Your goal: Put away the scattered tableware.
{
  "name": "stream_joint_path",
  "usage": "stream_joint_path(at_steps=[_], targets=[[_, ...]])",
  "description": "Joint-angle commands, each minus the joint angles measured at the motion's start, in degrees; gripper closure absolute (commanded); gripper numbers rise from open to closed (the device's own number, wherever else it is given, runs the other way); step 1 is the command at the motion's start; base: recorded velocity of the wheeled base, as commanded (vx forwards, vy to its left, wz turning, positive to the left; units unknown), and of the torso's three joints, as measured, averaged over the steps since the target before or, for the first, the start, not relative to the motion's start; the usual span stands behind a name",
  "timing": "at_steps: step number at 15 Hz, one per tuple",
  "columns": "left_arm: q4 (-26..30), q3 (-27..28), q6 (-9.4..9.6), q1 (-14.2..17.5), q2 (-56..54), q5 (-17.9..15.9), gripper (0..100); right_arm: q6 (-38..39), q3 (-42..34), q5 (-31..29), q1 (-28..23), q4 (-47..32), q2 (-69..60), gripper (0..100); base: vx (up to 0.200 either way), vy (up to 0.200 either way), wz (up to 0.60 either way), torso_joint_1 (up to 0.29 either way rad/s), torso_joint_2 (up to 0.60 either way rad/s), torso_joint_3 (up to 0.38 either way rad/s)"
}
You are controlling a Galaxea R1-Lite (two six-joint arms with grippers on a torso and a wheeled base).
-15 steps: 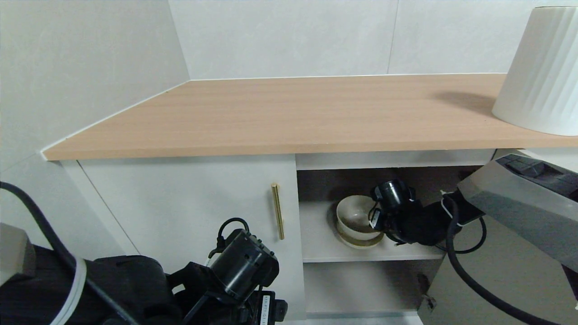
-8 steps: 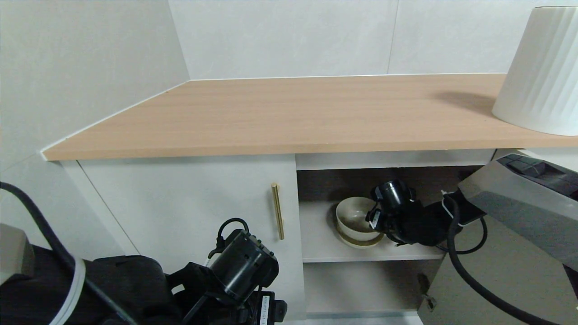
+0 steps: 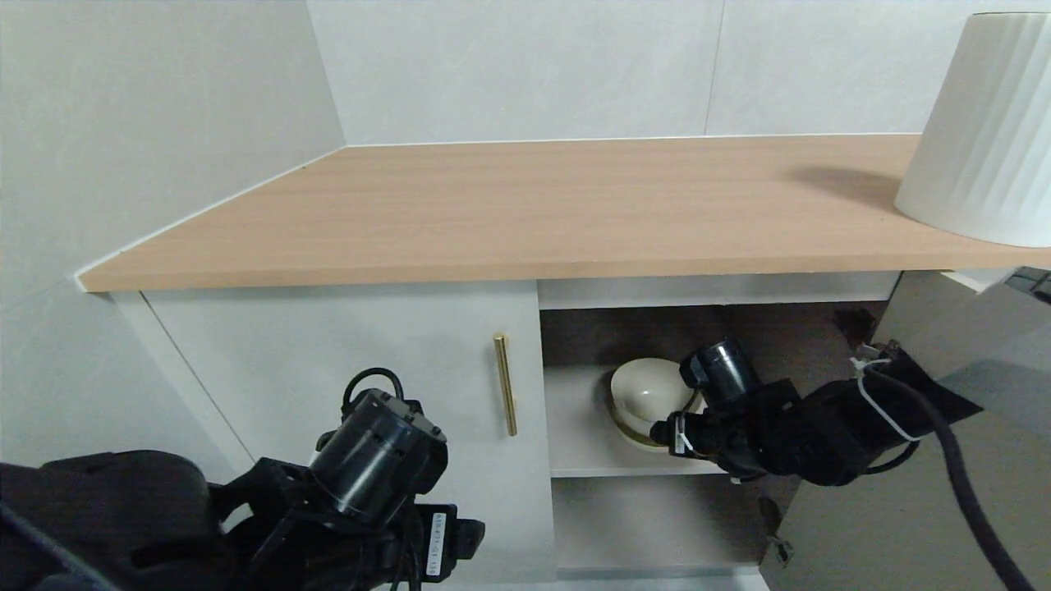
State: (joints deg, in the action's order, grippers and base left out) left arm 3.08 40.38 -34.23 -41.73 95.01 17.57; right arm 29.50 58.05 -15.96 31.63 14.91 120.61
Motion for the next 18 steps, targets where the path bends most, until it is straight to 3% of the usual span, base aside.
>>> stream_joint_path(at_steps=[1,3,5,6,7,8,12,15,18], targets=[[1.4,-1.09,0.48,0.51,-6.68,0.1,0,-5.33,-7.34,4.27,2.82,0.03,-10.14,0,0.0,0.0,0.0,0.0,0.0,0.0],[3.16,-2.49,0.48,0.51,-10.11,0.1,0,-10.34,-12.96,6.47,5.37,-0.06,-17.61,0,0.0,0.0,0.0,0.0,0.0,0.0],[3.16,-3.29,0.57,0.77,-11.87,0.1,0,-10.6,-13.58,6.55,5.81,-0.41,-20.33,0,0.0,0.0,0.0,0.0,0.0,0.0],[3.16,-3.99,1.27,1.12,-14.07,0.1,0,-10.52,-13.75,6.55,5.72,-2.96,-23.67,0,0.0,0.0,0.0,0.0,0.0,0.0],[3.16,-6.19,4.61,1.3,-17.67,0.1,0,-9.81,-13.32,6.9,5.63,-13.06,-28.94,0,0.0,0.0,0.0,0.0,0.0,0.0],[3.16,-7.24,5.84,1.3,-18.9,0.1,0,-8.5,-13.32,6.9,5.63,-16.23,-30.97,0,0.0,0.0,0.0,0.0,0.0,0.0],[3.07,-8.3,7.34,1.3,-19.6,0.19,0,-5.24,-13.84,8.14,5.72,-24.31,-39.58,0,0.0,0.0,0.0,0.0,0.0,0.0],[2.98,-7.5,10.59,1.21,-19.25,0.45,0,-4.45,-14.11,9.1,5.72,-26.16,-39.84,0,0.0,0.0,0.0,0.0,0.0,0.0],[2.98,-7.06,10.59,0.95,-18.9,0.89,0,-4.01,-14.11,9.01,5.81,-26.07,-38.79,0,0.0,0.0,0.0,0.0,0.0,0.0]])
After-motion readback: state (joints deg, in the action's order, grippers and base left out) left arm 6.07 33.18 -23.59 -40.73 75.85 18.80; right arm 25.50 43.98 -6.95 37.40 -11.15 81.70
